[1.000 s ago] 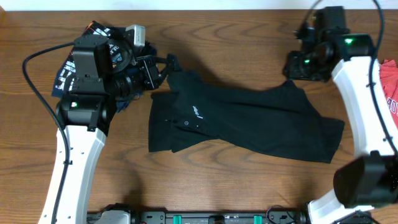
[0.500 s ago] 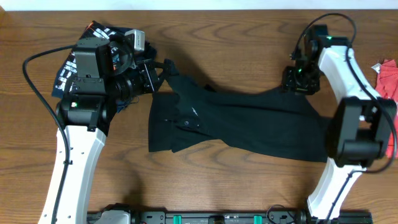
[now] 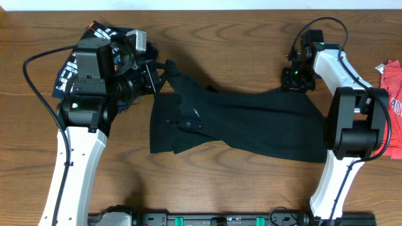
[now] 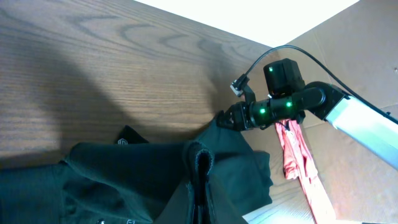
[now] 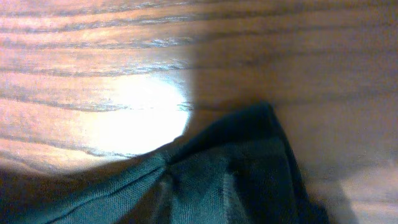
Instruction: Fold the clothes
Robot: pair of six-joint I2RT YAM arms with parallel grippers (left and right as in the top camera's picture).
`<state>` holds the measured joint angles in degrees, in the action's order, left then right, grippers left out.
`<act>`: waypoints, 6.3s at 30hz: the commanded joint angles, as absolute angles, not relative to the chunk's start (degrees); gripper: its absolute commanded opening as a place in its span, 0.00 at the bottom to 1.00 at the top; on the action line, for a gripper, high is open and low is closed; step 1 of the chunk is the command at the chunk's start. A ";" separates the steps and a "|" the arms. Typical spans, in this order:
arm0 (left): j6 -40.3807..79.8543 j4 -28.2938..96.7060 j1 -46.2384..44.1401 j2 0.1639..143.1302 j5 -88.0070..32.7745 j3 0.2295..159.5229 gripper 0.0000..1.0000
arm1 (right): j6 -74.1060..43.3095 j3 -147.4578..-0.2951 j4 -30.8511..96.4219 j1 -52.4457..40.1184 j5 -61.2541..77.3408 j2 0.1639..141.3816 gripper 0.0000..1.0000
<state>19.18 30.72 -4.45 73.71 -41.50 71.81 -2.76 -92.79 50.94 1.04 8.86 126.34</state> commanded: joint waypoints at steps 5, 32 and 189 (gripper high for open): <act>17.80 31.97 -4.34 73.41 -40.84 72.58 0.06 | -2.04 -90.04 50.39 0.93 7.09 126.37 0.01; 17.82 28.40 -5.65 56.05 -35.09 79.57 0.06 | -19.77 -92.07 57.80 18.09 9.67 70.81 0.01; -0.36 35.09 -10.07 109.67 -9.82 72.20 0.59 | -21.82 -68.88 32.58 23.57 -4.91 118.93 0.01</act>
